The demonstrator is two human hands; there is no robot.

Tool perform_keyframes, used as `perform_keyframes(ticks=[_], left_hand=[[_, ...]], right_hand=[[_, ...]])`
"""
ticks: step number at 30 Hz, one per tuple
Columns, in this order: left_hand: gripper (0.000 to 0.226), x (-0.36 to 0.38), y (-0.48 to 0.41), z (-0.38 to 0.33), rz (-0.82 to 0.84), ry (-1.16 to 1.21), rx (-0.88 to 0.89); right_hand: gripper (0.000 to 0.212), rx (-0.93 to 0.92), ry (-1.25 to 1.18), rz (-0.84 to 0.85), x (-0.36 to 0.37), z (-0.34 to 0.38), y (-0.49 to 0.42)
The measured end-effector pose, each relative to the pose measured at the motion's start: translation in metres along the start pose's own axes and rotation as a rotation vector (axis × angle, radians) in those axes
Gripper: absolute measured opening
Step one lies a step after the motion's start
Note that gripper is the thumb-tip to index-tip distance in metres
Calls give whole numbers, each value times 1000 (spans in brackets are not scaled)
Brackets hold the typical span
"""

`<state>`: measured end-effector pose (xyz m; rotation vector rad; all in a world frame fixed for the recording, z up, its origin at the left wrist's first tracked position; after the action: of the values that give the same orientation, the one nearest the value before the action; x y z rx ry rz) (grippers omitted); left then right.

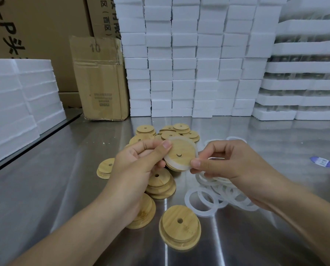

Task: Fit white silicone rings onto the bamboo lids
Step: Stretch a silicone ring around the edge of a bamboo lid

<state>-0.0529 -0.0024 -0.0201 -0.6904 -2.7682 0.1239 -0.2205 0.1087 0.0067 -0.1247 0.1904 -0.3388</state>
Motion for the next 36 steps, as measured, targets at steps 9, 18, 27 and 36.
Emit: perform_keyframes(ticks=[9, 18, 27, 36], left_hand=[[39, 2, 5, -8, -57, 4, 82], [22, 17, 9, -10, 103, -115, 58], [13, 19, 7, -26, 273, -306, 88], [23, 14, 6, -22, 250, -322, 67]], right_hand=[[22, -57, 115, 11, -2, 8, 1], [22, -142, 56, -6, 4, 9, 2], [24, -159, 13, -49, -7, 11, 3], [31, -126, -11, -45, -5, 3, 1]])
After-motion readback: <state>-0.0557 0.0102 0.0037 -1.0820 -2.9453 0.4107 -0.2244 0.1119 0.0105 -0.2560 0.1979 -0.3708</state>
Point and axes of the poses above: each hand's wrist, its own y-axis away from the middle knuckle, its own x-axis out of the palm, z = x × y, the point moved 7 cm from there along -y, towards the middle knuckle, and after that the axes turned 3 degrees about -z, right-handed, at the moved point
